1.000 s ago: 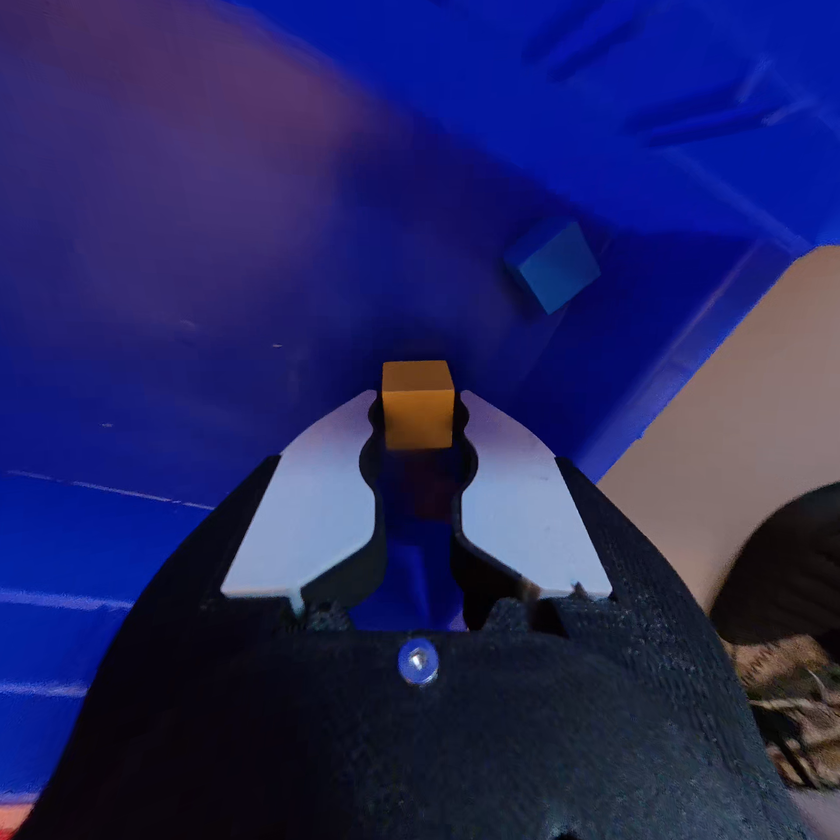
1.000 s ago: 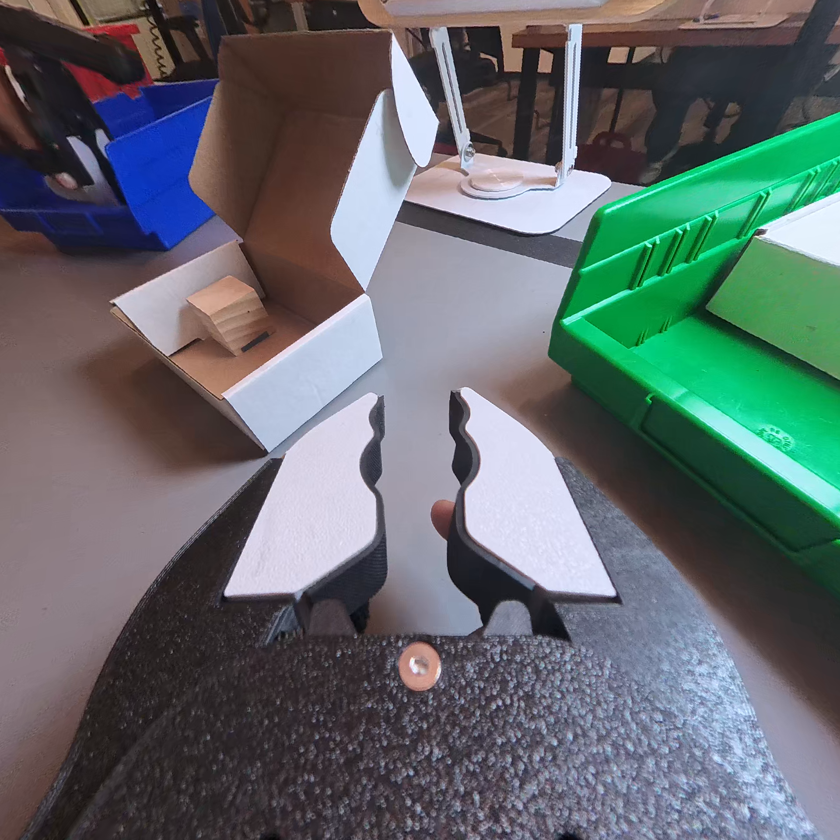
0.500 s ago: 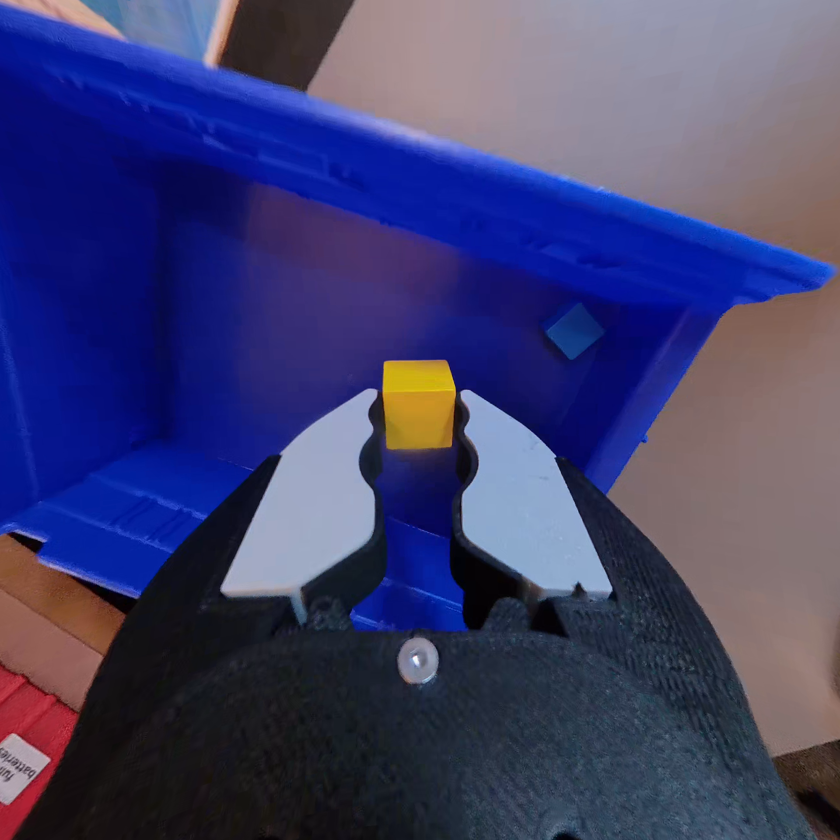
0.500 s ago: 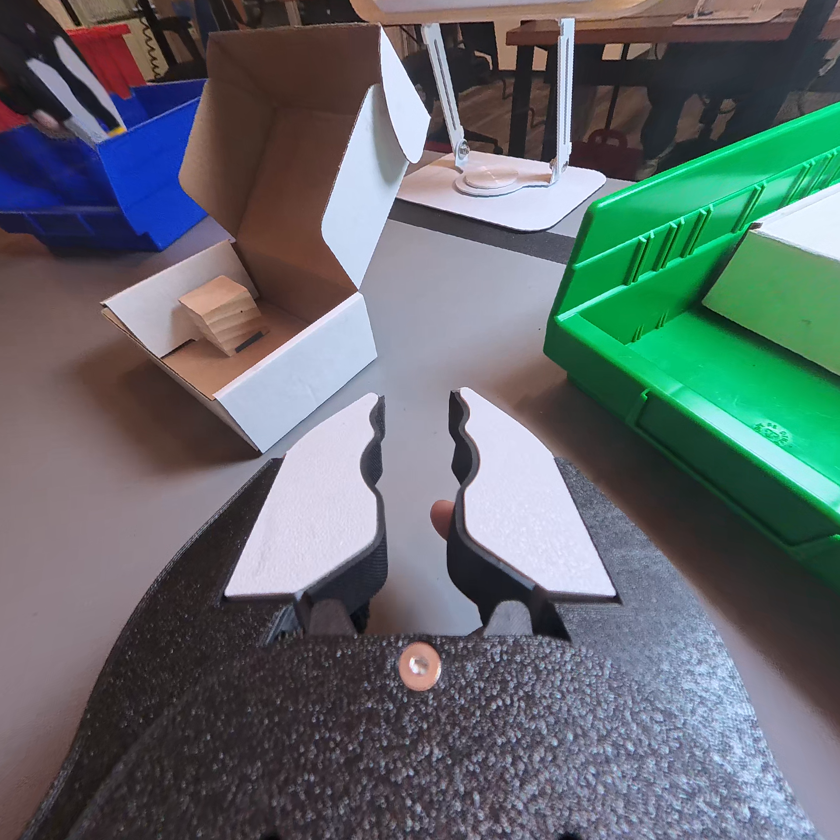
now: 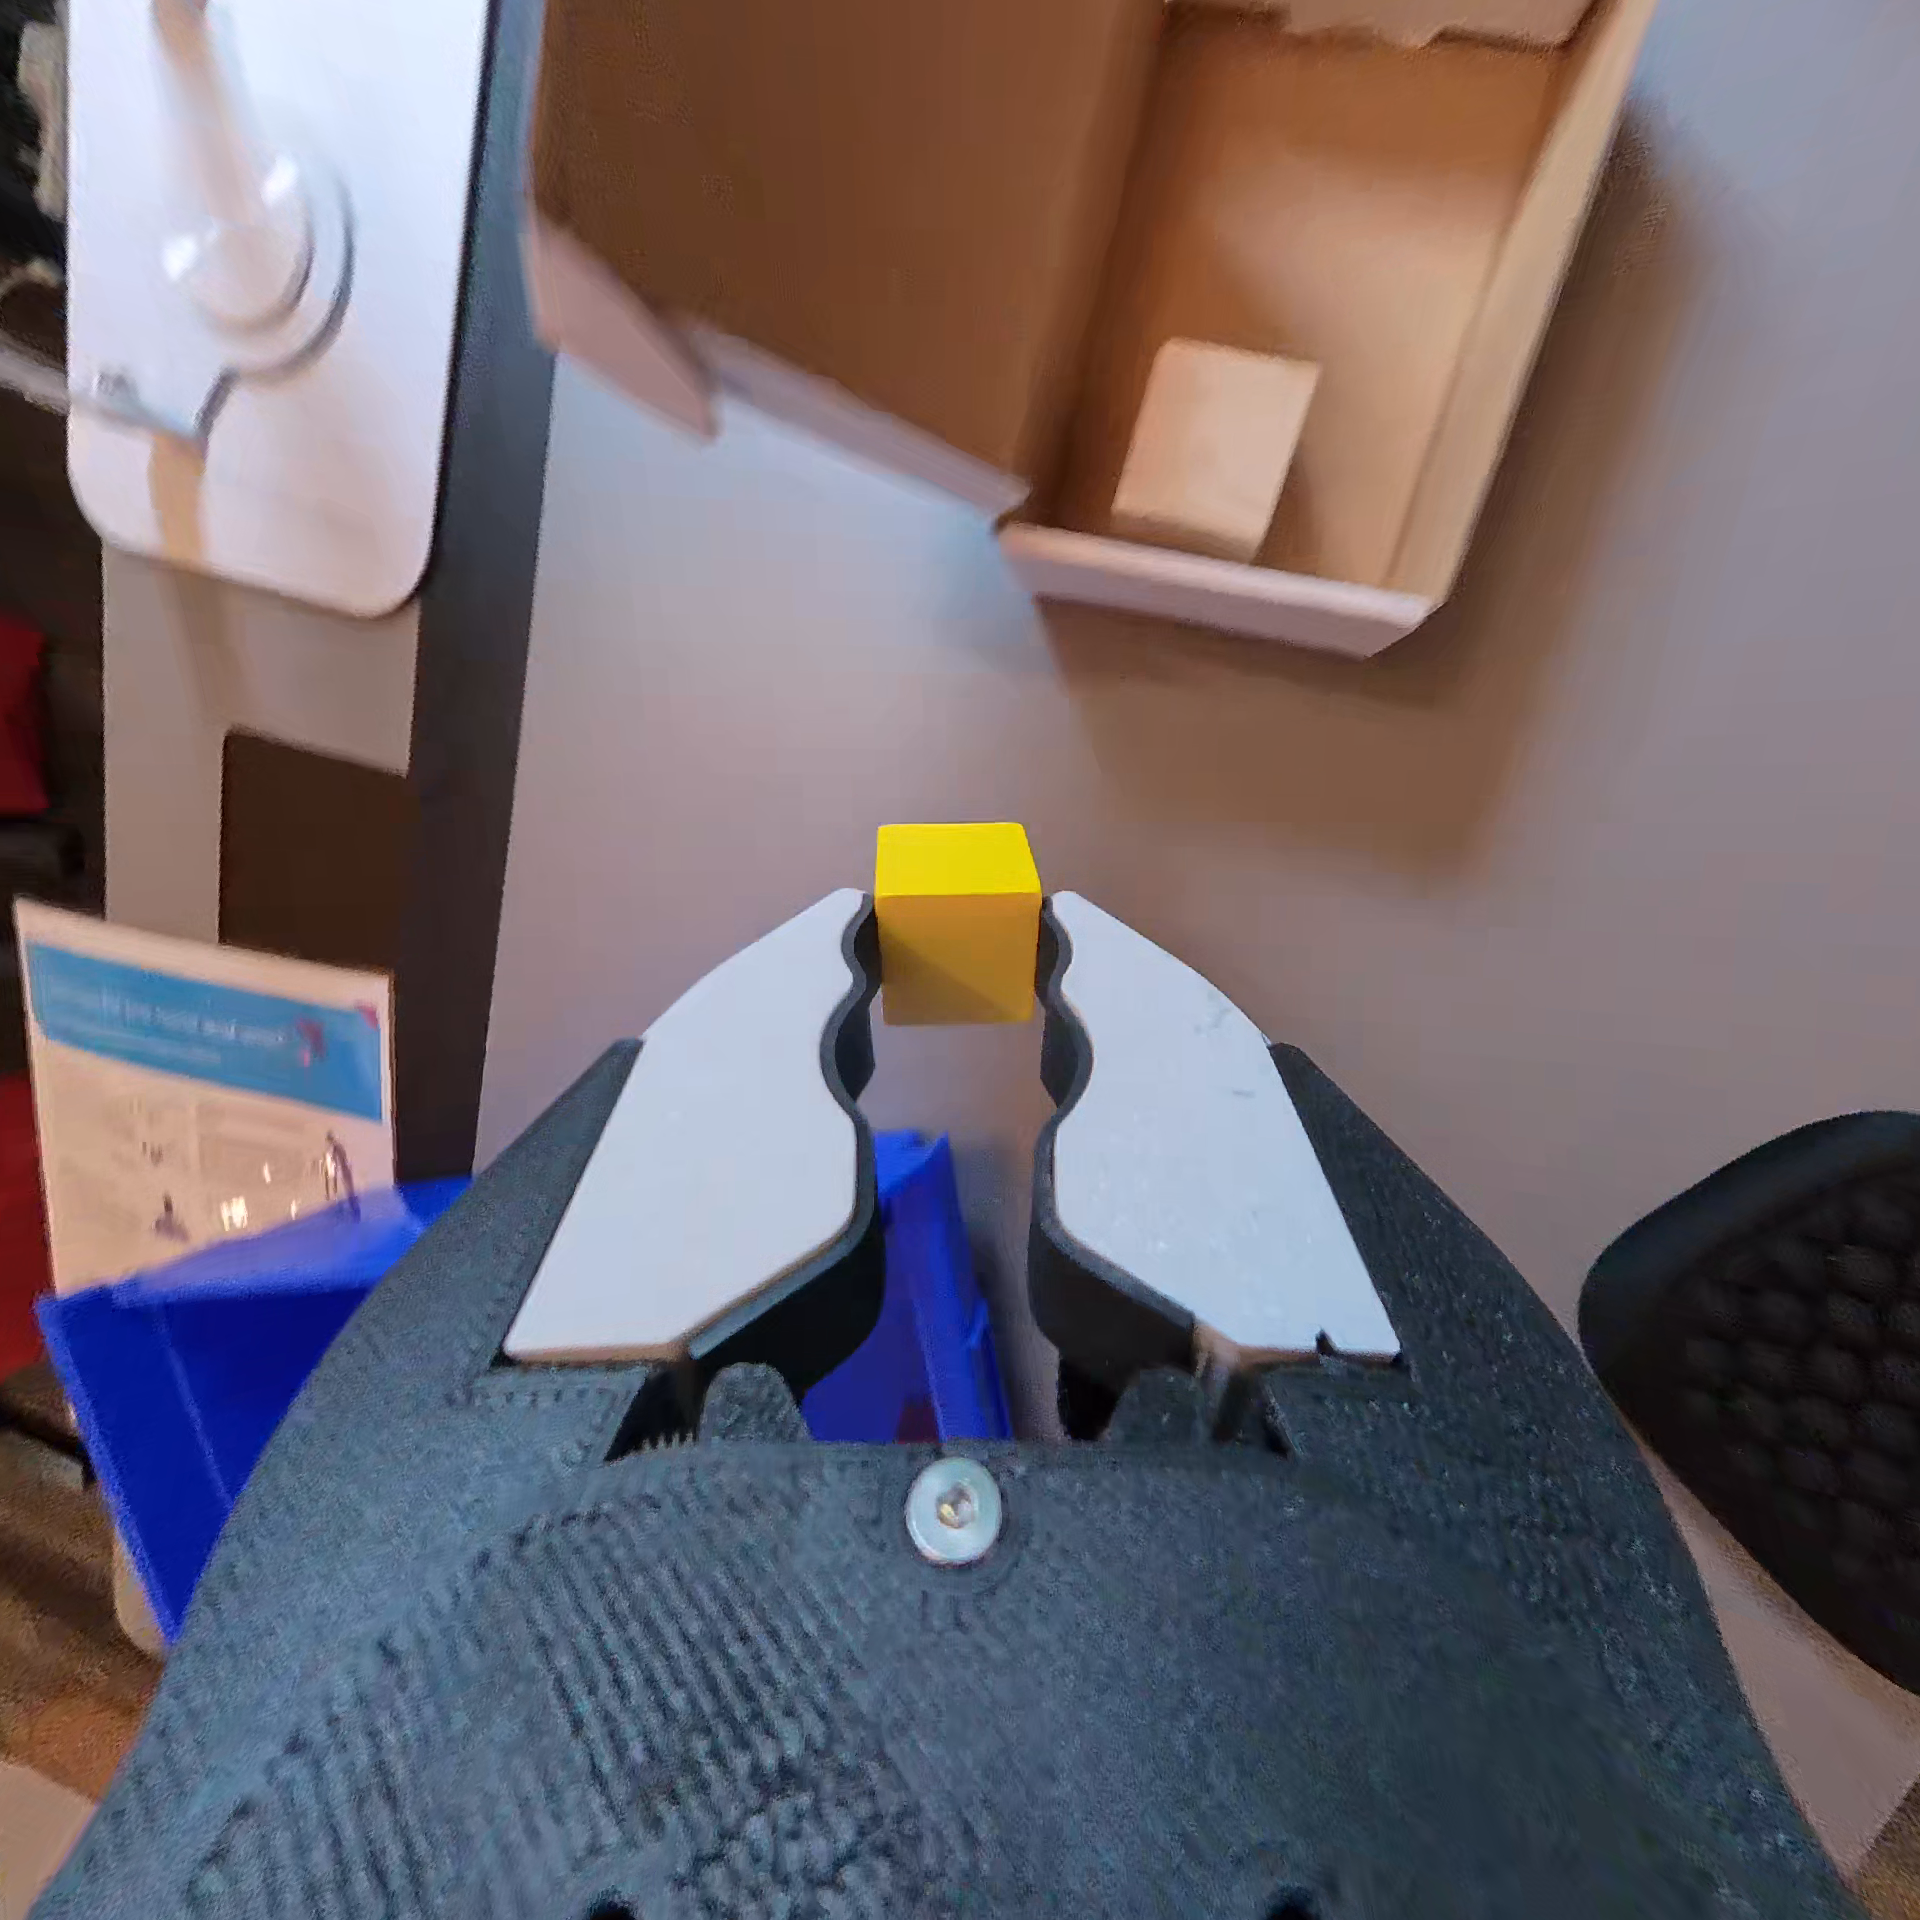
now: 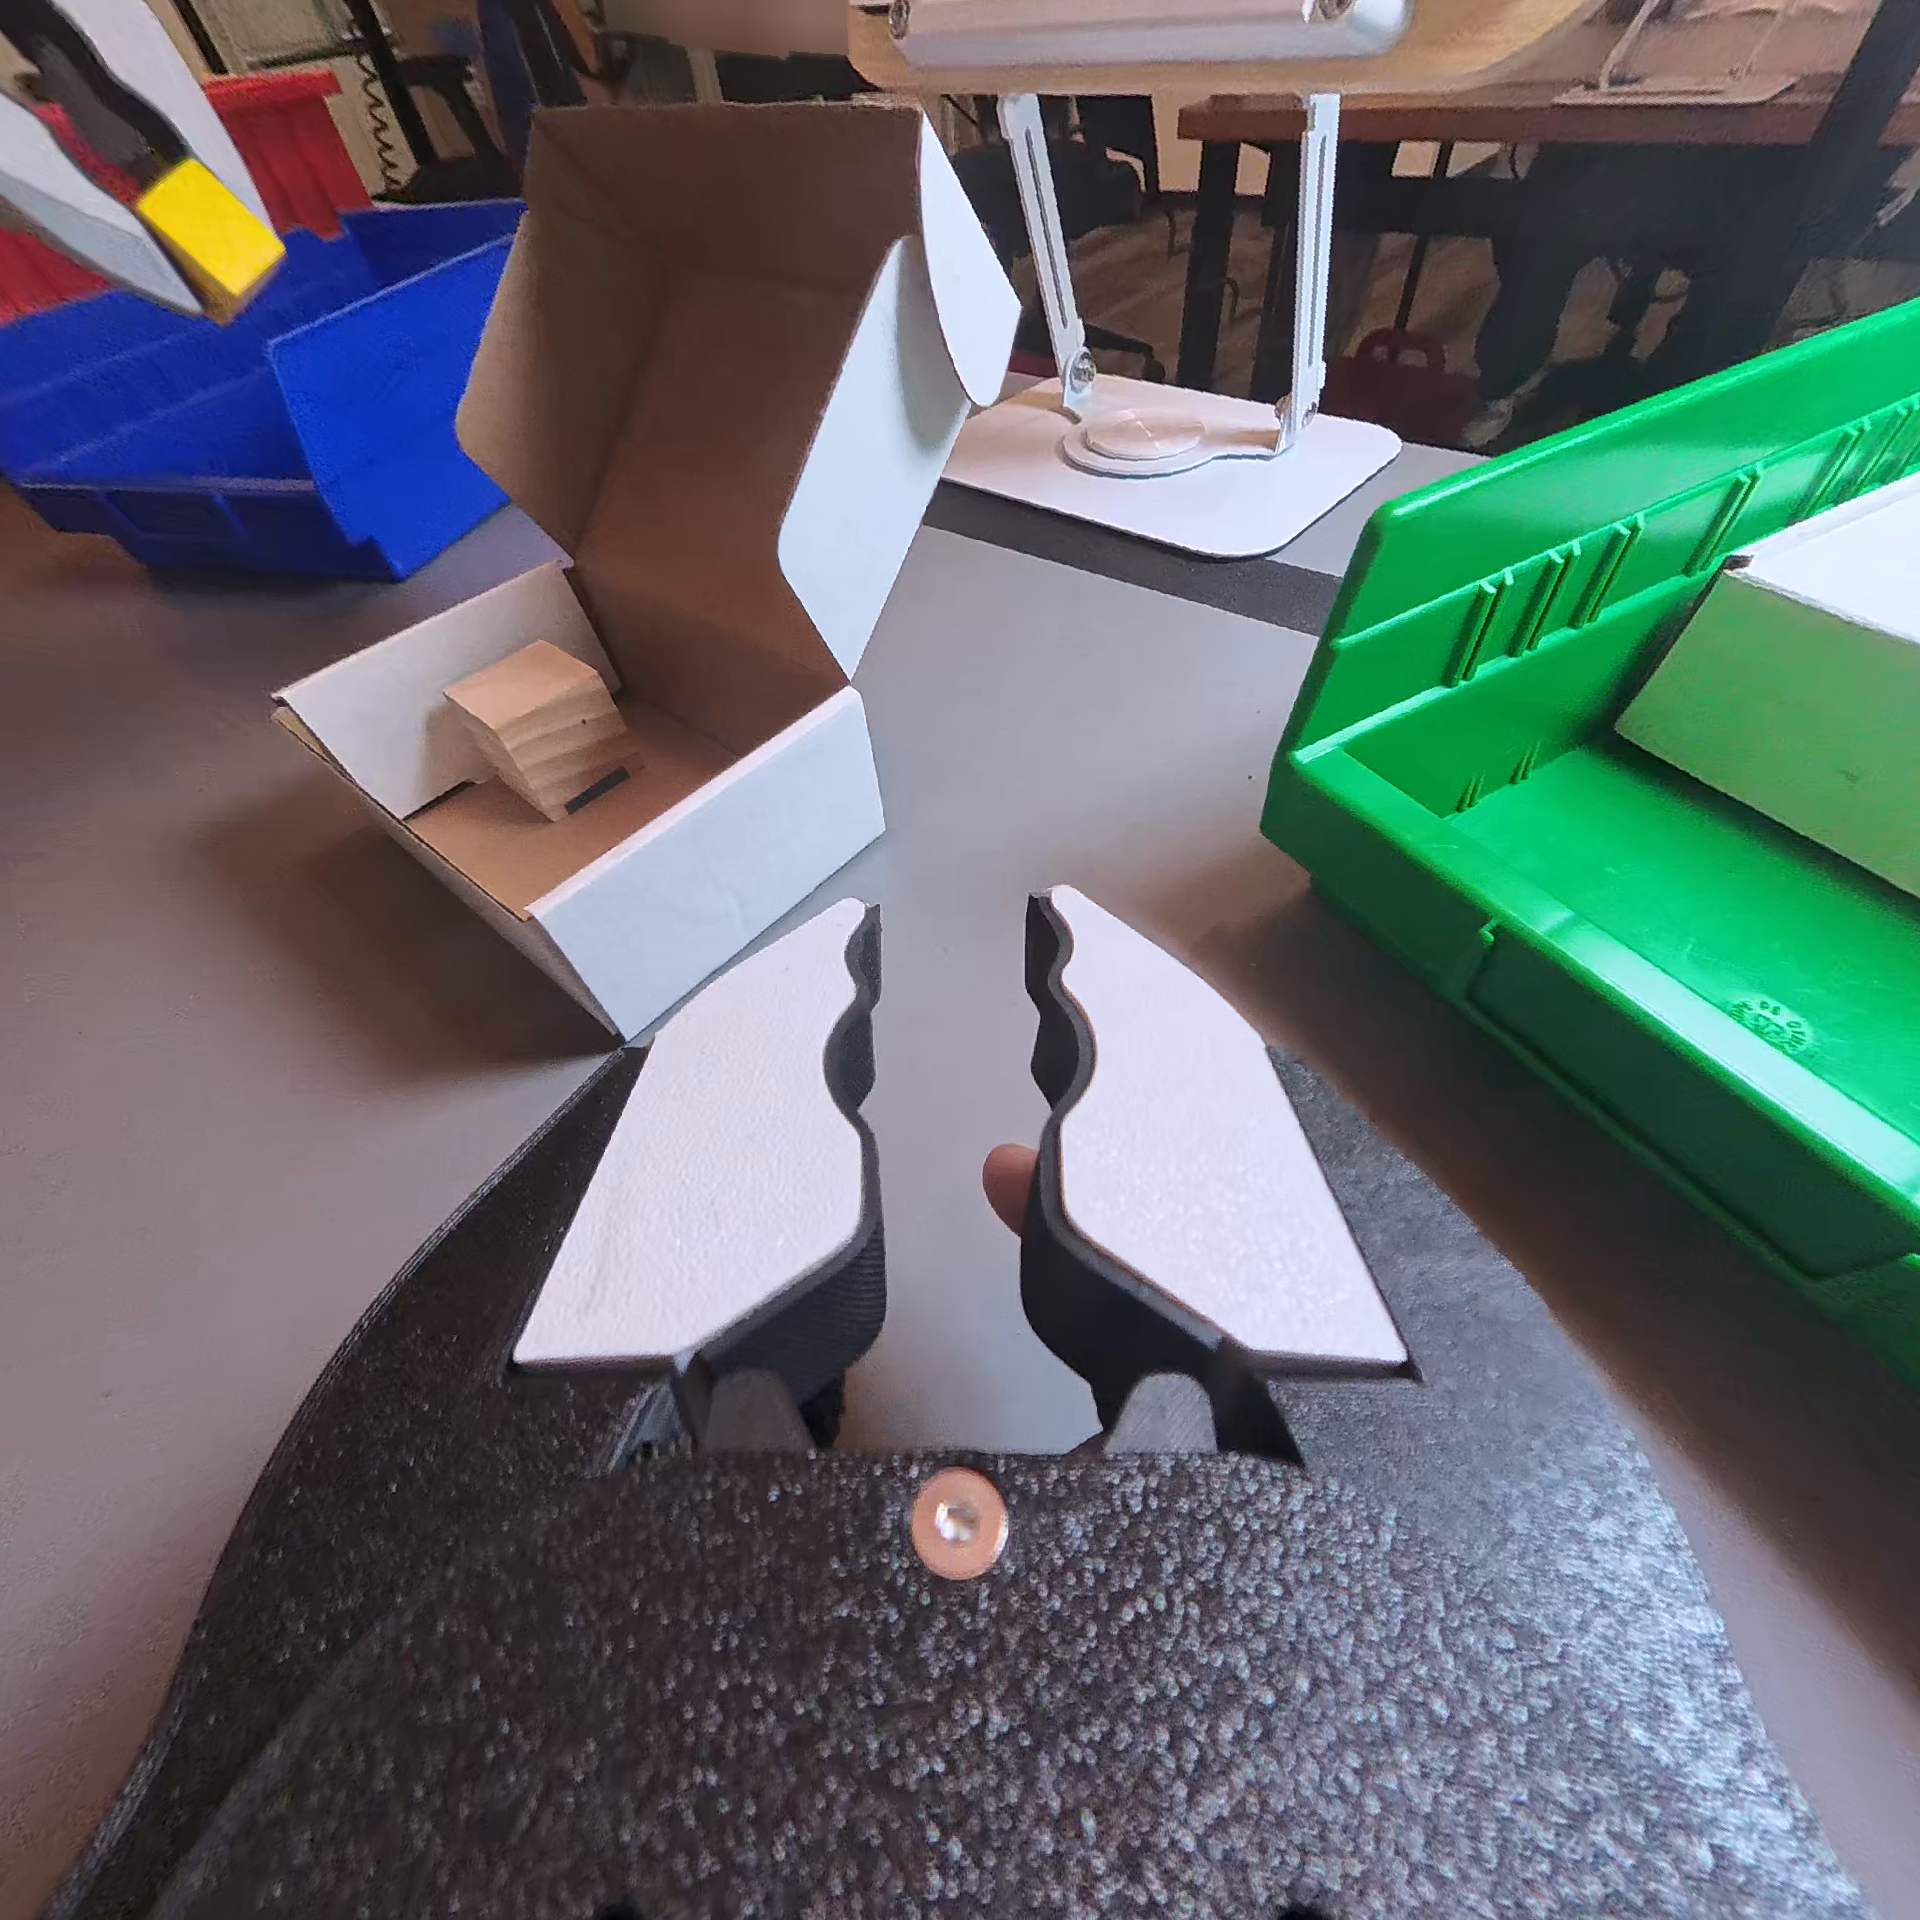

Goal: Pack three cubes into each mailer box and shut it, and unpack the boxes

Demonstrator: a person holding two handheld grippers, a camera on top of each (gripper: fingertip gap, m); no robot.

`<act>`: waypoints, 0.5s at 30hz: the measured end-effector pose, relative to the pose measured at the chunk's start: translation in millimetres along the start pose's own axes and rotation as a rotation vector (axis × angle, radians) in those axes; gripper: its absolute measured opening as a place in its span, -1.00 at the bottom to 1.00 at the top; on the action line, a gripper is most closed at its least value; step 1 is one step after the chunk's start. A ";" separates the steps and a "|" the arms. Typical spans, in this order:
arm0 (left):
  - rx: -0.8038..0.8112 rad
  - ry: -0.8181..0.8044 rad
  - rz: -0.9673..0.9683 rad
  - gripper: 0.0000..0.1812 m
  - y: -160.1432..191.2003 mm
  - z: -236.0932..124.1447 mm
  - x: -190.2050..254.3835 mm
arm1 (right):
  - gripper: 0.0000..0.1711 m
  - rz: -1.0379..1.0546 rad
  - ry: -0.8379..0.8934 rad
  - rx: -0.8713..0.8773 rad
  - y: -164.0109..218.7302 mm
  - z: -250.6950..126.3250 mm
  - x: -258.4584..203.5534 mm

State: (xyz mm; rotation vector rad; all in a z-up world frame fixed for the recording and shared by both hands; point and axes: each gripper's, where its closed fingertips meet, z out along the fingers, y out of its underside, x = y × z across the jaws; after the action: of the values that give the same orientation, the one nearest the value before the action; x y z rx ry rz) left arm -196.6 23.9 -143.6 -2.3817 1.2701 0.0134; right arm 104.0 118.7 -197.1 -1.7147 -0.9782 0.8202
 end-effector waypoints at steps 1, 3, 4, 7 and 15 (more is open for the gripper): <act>0.010 0.017 0.031 -0.68 -13.1 3.6 8.7 | -0.69 -0.003 0.001 0.003 -0.9 -0.9 -0.2; 0.037 0.056 0.080 -0.68 -40.5 10.7 26.0 | -0.69 -0.007 -0.001 0.011 -2.9 -2.6 -0.8; 0.049 0.073 0.095 -0.68 -54.1 15.0 33.7 | -0.69 -0.008 -0.003 0.015 -3.7 -3.3 -1.4; 0.041 0.133 0.139 -0.68 -85.7 34.9 55.3 | -0.70 -0.017 -0.008 0.024 -6.0 -5.0 -3.0; -0.074 0.230 0.203 -0.68 -116.2 100.5 83.7 | -0.70 -0.047 -0.017 0.055 -14.2 -12.3 -6.5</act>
State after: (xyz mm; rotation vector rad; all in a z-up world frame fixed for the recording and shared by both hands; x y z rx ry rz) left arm -36.8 52.3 -208.6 -2.3585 1.6404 -0.1586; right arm 108.2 111.1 -179.2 -1.6348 -0.9943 0.8248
